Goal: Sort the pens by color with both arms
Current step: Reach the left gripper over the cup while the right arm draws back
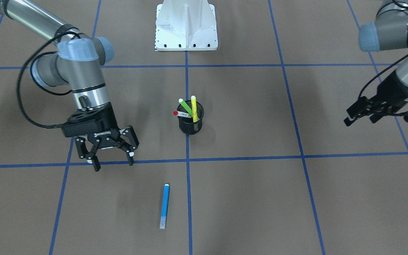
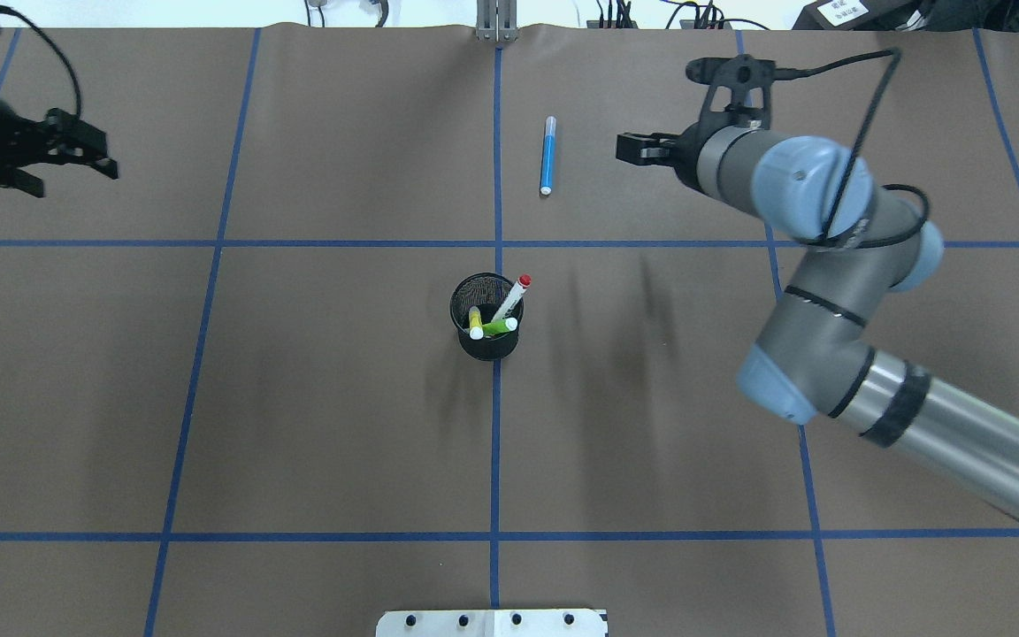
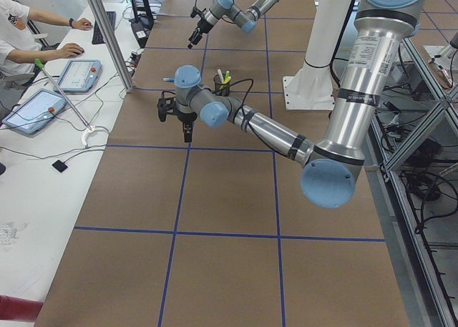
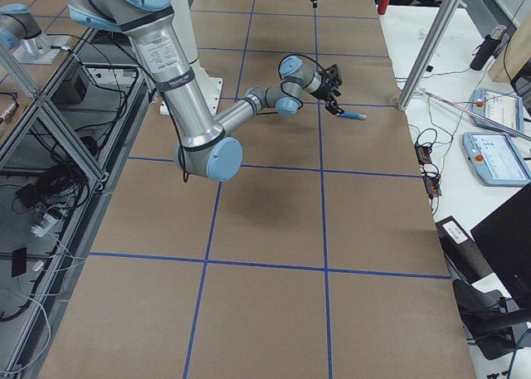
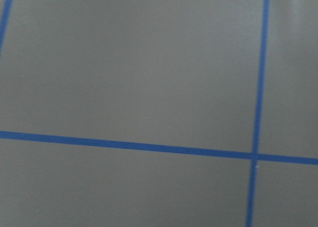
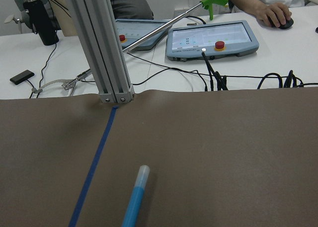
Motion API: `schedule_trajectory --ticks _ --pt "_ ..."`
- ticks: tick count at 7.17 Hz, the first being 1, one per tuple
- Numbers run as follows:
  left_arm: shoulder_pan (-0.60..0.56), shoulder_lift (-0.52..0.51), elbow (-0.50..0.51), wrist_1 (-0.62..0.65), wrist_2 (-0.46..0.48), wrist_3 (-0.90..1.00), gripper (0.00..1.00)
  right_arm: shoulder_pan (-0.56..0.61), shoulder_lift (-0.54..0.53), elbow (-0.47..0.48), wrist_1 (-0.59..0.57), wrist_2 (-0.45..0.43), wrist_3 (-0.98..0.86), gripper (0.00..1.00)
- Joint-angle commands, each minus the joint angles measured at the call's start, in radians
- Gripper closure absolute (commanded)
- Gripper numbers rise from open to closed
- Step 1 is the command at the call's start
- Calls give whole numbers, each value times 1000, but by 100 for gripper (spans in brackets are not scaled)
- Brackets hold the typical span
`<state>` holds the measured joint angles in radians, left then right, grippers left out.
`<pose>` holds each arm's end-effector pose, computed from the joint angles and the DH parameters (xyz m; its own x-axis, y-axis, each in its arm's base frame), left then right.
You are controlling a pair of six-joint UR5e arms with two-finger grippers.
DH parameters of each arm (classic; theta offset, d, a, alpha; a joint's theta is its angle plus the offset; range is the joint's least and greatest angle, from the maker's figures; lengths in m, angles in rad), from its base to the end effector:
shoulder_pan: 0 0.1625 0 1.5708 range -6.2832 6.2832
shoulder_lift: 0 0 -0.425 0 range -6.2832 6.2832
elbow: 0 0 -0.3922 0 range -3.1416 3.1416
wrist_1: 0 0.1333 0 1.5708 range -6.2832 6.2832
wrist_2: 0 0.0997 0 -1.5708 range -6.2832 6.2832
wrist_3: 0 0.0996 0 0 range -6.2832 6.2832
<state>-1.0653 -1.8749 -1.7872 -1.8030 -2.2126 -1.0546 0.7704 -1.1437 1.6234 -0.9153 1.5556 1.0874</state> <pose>0.2236 -0.5561 0.3630 0.5555 -0.1872 -0.8102 0.2627 0.9639 -0.0426 -0.3771 -0.5538 0.3199 0.5964 -0.0689 0.7998 -0.4846 0.7634 0.4271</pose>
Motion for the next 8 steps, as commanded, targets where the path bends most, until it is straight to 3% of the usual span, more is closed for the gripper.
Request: schedule_trajectory --ticks 1,2,3,4,5,6,8 --pt "176 -302 -11 325 137 -174 0 241 -160 50 -17 430 -70 0" --pt "270 -452 -8 522 213 -176 0 318 -230 40 -22 543 -196 0" --pt "338 -534 9 568 284 -202 0 372 -275 12 -19 602 -284 0" --pt "367 -658 132 570 295 -247 0 395 -281 -29 -17 648 -325 0" --pt "390 -851 401 570 295 -249 1 400 -281 -46 -17 656 -333 0" --pt "406 -985 598 570 297 -249 1 402 -283 -49 -19 656 -334 0" --pt "439 -998 662 567 347 -187 5 402 -286 -57 -19 658 -334 0"
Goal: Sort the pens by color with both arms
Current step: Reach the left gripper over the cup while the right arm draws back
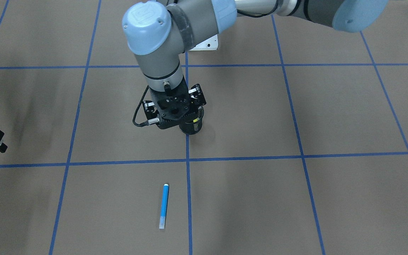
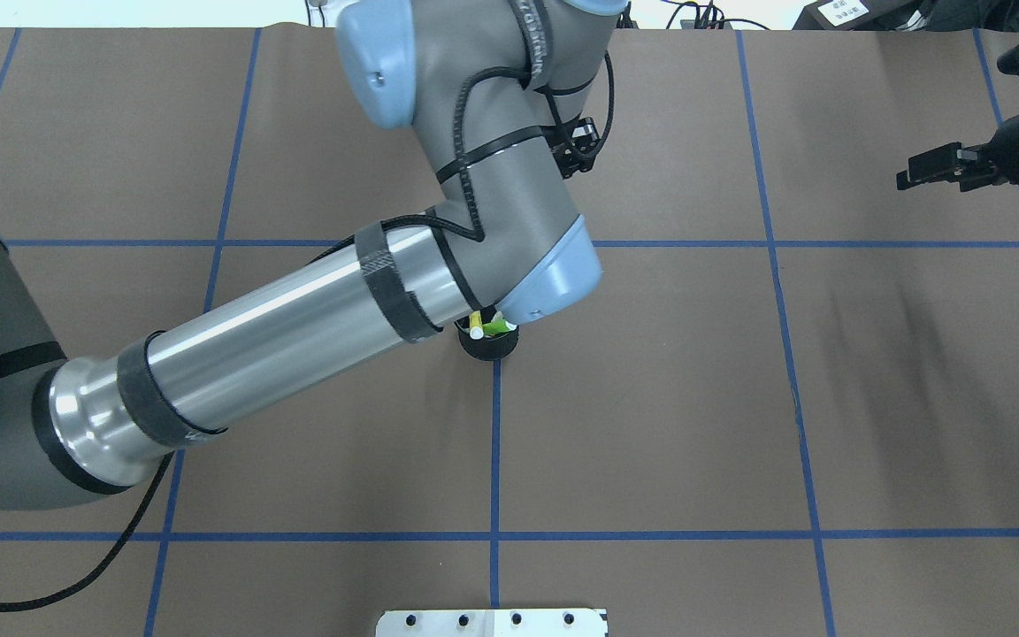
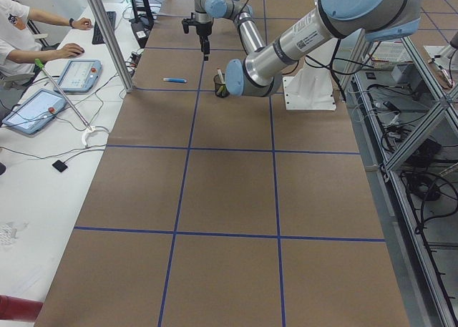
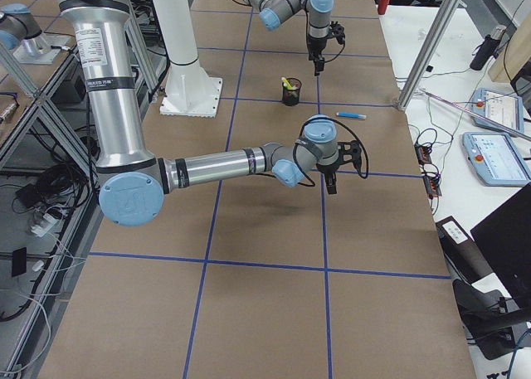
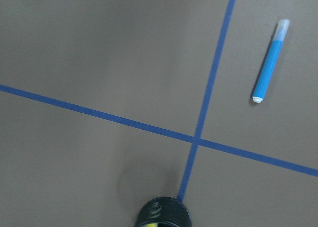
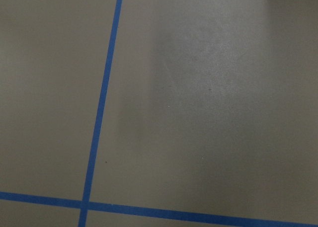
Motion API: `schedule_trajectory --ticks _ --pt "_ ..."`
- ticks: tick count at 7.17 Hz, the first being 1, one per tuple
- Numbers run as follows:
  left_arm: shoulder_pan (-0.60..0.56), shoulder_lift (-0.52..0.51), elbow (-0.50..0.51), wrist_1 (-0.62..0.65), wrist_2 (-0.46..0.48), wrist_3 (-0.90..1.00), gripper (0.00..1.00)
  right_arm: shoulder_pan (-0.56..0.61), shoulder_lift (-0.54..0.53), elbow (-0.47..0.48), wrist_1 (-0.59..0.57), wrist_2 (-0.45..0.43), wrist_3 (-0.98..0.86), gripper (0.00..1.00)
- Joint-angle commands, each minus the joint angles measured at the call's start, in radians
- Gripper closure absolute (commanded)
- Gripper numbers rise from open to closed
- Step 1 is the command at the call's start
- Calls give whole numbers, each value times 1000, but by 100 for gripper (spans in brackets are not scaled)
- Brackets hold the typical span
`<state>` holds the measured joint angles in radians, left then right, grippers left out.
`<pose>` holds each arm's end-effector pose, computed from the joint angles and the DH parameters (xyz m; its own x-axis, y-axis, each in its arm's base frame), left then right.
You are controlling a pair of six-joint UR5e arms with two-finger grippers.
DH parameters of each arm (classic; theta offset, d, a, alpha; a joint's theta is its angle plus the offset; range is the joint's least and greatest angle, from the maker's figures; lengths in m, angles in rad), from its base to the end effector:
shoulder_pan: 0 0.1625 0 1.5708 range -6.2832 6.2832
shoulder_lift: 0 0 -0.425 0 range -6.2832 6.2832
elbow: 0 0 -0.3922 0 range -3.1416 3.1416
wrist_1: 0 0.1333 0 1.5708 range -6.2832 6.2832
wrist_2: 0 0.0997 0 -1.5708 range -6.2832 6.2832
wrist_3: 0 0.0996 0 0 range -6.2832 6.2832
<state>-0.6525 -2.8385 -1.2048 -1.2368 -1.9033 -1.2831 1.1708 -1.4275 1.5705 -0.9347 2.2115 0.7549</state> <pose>0.5614 -0.5559 0.0075 0.7657 -0.2475 -0.5937 0.2265 0.9676 -0.1113 -0.1563 -0.5592 0.5140 0.6085 -0.0601 0.7912 -0.1921 0.9563 0.2203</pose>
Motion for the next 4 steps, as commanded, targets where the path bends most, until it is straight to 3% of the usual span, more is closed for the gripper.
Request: schedule_trajectory --ticks 1,4 --pt "49 -33 117 3 50 60 7 1 -5 -3 4 2 -2 0" --pt "105 -19 123 46 44 61 17 -2 -5 -6 5 -1 0 0"
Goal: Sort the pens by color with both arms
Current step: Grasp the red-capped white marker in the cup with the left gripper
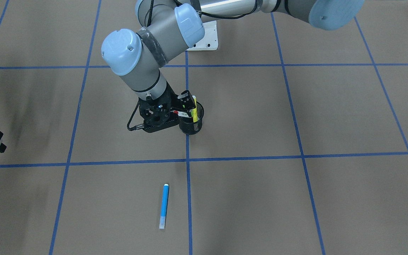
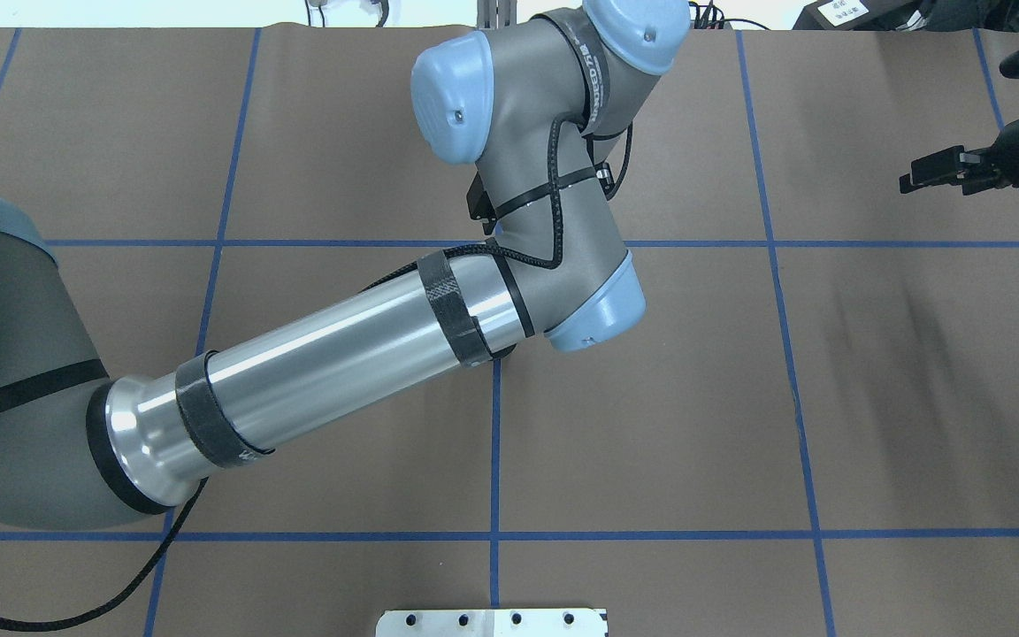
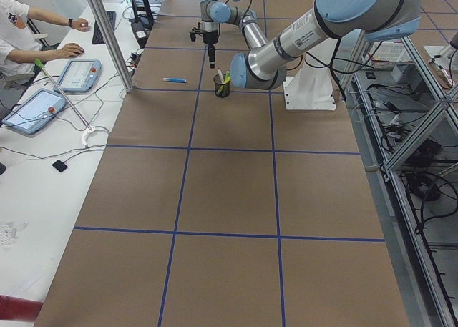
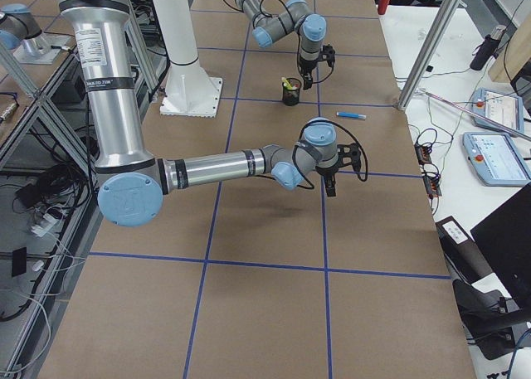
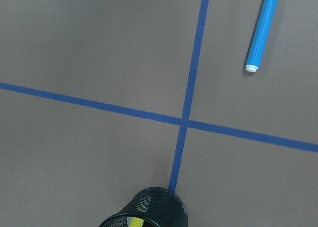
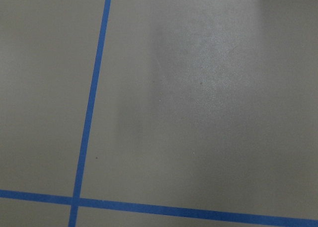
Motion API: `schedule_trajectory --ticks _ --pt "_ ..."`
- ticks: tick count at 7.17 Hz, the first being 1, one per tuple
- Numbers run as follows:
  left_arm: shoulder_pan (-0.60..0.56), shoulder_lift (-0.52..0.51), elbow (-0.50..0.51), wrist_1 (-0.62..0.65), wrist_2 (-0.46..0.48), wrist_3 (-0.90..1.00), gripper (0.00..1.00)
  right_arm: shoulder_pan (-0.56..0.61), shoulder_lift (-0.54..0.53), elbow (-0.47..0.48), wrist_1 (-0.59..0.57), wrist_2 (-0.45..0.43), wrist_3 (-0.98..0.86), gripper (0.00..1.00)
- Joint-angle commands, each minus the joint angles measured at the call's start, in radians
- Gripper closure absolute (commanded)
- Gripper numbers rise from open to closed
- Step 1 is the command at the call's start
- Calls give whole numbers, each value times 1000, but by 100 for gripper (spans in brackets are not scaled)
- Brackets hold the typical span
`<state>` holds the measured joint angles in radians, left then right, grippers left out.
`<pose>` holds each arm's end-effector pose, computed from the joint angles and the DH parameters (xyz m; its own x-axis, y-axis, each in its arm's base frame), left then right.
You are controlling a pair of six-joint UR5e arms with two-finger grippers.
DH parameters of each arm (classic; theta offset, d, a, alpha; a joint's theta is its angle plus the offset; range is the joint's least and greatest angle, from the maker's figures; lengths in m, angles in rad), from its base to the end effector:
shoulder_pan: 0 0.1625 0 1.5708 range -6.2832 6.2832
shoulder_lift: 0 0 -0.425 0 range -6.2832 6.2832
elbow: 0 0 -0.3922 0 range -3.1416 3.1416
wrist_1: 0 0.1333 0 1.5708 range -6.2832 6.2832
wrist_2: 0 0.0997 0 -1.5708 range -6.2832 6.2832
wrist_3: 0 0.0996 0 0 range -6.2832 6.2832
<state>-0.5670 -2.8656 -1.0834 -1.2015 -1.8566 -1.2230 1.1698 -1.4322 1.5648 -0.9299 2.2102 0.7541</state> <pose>0.6275 -0.5243 0.0392 0.8594 -0.1595 -0.4858 0.1293 0.9870 -0.0954 -0.1563 -0.5579 0.5191 0.6111 -0.0571 0.7895 -0.1908 0.9574 0.2169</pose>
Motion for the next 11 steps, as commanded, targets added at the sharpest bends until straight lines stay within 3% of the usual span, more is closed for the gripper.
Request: schedule_trajectory --ticks 1,4,10,11 --pt "24 6 -1 11 -4 -1 25 -2 1 -3 0 -3 1 0" --pt "26 8 -3 13 -4 -10 48 -2 1 -8 3 -10 1 0" --pt "24 14 -4 8 5 -1 59 -4 -13 -5 6 -52 2 0" --pt "24 15 -6 7 5 -1 68 -4 -13 -5 6 -53 2 0"
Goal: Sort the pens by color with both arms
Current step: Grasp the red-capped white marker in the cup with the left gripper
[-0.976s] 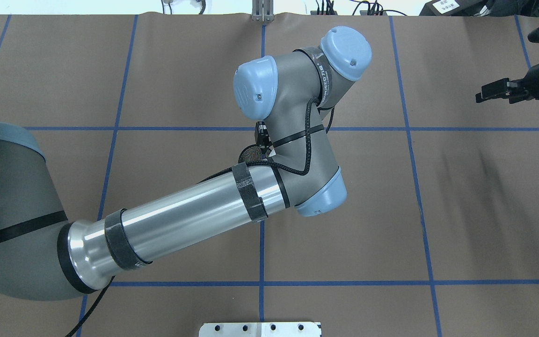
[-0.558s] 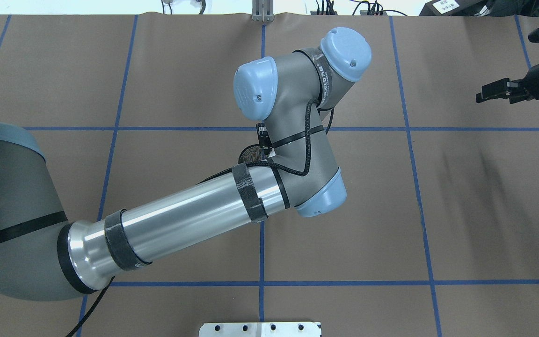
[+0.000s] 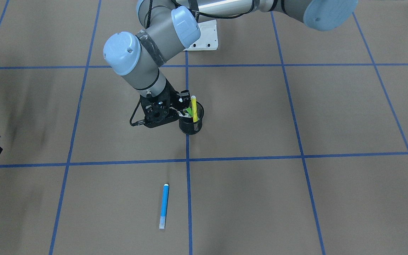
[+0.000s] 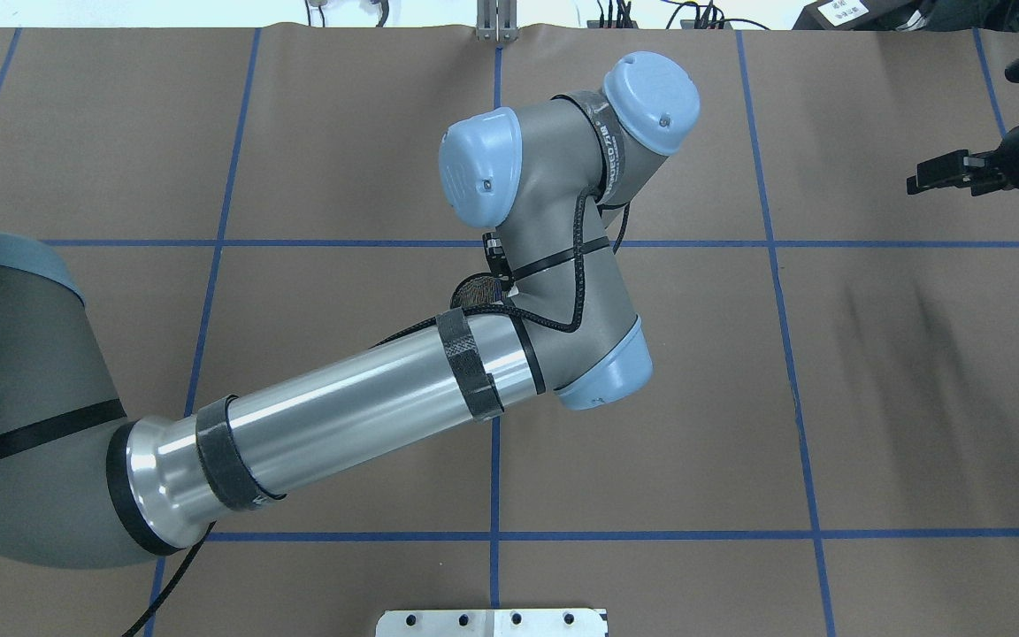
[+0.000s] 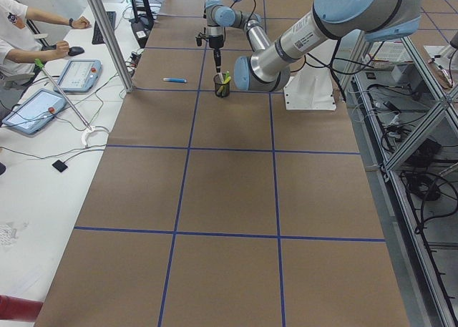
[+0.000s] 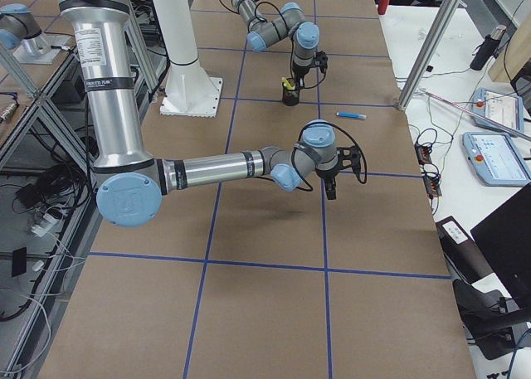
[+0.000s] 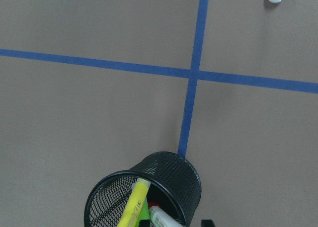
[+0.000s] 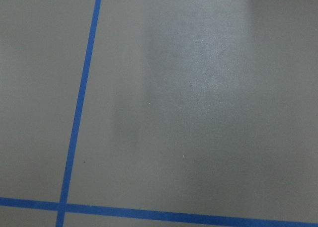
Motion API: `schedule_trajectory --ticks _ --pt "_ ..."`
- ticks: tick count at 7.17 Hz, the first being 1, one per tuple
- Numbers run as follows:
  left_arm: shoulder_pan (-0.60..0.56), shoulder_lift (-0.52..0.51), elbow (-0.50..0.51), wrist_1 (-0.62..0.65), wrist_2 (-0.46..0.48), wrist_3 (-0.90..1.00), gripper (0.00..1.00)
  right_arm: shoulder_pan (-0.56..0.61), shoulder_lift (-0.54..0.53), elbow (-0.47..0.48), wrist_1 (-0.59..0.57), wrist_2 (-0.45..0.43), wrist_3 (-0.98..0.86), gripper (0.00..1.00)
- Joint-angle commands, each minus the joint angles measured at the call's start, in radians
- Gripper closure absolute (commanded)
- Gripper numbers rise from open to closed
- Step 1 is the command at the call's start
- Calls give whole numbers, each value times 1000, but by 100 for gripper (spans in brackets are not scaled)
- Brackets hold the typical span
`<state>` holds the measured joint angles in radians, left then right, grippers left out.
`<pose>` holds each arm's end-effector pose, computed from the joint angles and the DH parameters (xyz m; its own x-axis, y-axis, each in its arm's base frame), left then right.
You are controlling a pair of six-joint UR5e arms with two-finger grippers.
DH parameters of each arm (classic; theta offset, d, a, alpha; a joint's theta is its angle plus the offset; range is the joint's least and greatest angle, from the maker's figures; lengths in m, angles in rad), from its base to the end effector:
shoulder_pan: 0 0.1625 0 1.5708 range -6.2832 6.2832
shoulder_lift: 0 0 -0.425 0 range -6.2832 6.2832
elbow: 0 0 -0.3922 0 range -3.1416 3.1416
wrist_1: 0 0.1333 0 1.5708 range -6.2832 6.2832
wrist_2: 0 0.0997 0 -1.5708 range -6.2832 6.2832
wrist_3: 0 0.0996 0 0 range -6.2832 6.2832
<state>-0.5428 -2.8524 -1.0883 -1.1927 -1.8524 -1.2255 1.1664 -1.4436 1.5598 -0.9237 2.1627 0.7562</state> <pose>0.6398 -0.5093 0.0492 0.8704 -0.1453 -0.4704 0.1109 0.9888 -0.1003 -0.1539 -0.5570 0.5294 0.6397 -0.0397 0.7676 -0.2125 0.9506 0.2263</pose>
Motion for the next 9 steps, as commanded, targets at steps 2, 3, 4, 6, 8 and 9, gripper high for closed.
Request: schedule_trajectory --ticks 2,3,4,6,8,9 --pt "0 1 -12 -1 -1 1 100 -4 0 0 0 -11 0 0" --pt "-2 -1 -47 7 -5 1 100 -5 0 0 0 -11 0 0" --pt "-8 -4 -117 43 -7 1 100 -5 0 0 0 -11 0 0" --pt "-54 2 -275 120 -7 -8 100 -8 0 0 2 -11 2 0" --pt "-133 57 -425 105 -1 -20 100 -8 3 2 2 -12 2 0" --pt "-152 129 -486 -12 59 -67 100 -8 5 5 2 -12 3 0"
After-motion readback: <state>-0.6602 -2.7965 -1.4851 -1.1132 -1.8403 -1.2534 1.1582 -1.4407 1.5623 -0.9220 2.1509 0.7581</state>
